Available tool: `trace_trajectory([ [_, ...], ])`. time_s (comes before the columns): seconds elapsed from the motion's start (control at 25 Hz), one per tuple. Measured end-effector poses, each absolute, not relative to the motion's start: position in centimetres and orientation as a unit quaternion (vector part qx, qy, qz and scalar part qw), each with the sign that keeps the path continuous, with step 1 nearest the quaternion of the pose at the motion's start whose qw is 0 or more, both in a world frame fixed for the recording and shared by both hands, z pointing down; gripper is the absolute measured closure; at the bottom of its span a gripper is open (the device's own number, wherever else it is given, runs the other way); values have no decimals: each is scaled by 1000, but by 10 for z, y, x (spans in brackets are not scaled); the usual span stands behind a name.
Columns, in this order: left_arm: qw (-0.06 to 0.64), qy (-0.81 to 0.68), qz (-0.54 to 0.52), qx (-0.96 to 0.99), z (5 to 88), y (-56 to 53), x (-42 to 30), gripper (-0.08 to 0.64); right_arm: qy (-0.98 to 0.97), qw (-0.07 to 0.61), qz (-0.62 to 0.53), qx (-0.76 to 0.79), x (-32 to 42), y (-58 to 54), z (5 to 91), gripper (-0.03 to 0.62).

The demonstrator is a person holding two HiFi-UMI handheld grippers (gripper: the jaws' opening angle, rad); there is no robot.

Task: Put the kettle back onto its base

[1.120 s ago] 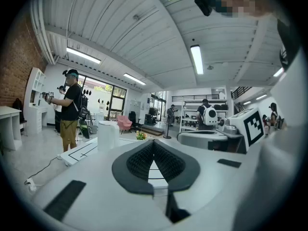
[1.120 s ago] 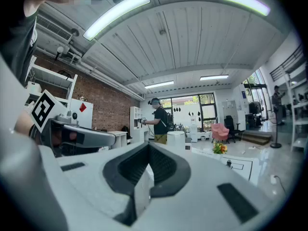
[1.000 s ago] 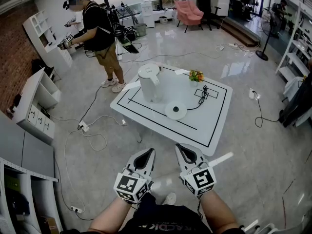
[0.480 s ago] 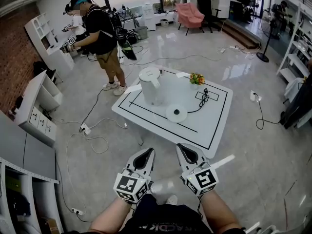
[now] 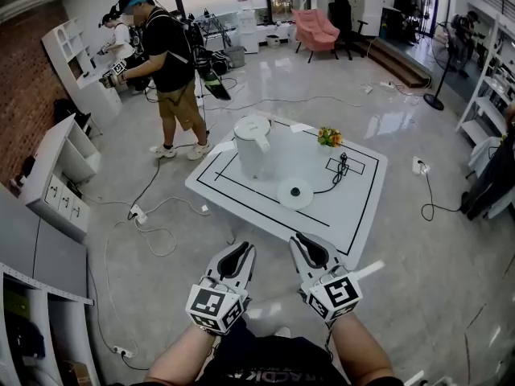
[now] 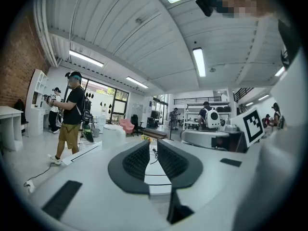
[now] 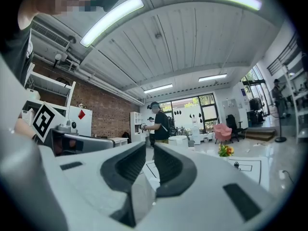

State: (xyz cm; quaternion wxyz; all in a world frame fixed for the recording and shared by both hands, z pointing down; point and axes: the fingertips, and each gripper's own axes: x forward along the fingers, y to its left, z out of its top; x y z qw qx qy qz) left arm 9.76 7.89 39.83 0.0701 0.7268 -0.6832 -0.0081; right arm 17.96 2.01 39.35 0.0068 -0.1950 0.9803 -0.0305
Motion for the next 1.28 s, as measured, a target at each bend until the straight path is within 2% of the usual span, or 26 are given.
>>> trace_trajectory([
  [0.28, 73, -667, -14, 741, 401, 57, 59, 468, 975, 9, -34, -220, 146, -5, 393, 485],
  [0.44, 74, -654, -11, 753, 403, 37, 32, 412, 970, 11, -34, -241, 123, -28, 391, 439],
  [0.6, 72, -640, 1, 765, 405, 16, 5, 321, 965, 4, -36, -259, 97, -51, 391, 388],
  [0.8, 73, -625, 4, 777, 406, -10, -29, 265, 959, -9, -38, -280, 65, -76, 395, 379],
  [1.28, 94, -576, 0, 812, 420, -61, -93, 250, 940, -41, -51, -335, 5, -126, 412, 376],
])
